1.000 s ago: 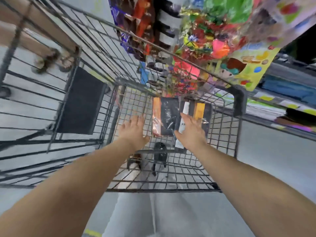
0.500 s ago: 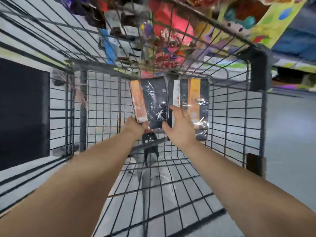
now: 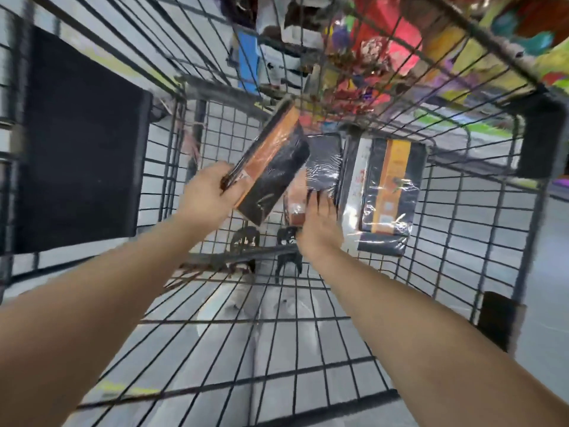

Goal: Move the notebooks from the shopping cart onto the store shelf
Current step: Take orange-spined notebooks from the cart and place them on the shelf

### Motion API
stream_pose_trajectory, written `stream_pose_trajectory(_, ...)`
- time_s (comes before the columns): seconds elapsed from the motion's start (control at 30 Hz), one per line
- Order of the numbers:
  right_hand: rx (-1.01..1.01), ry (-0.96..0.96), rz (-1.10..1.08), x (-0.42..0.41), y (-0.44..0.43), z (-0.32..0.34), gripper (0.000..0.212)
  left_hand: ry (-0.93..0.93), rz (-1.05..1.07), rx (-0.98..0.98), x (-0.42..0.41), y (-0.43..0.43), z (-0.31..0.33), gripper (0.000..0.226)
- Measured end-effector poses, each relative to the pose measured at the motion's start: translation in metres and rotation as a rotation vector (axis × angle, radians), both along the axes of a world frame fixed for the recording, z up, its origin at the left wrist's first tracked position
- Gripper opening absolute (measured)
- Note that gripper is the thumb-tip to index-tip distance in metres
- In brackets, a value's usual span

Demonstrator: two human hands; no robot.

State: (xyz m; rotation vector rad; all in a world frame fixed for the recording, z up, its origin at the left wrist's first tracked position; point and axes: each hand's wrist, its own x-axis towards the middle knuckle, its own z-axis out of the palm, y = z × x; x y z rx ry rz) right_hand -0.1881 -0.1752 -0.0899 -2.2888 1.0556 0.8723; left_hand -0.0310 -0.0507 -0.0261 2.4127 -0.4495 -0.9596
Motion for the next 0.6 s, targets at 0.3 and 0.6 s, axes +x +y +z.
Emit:
stream_pose_trajectory(0.3, -0.216, 0.107, 0.635, 0.009, -0.018, -0.038, 0.097, -0.042, 0.172, -0.023, 0.024, 0.031, -0.002, 0.027)
stream_pose_trajectory(0.6, -0.099, -0.049, 0.403, 0.065, 0.039, -0.02, 0.065, -0.082, 0.276, -0.035, 0.037, 0.035, -0.002, 0.025)
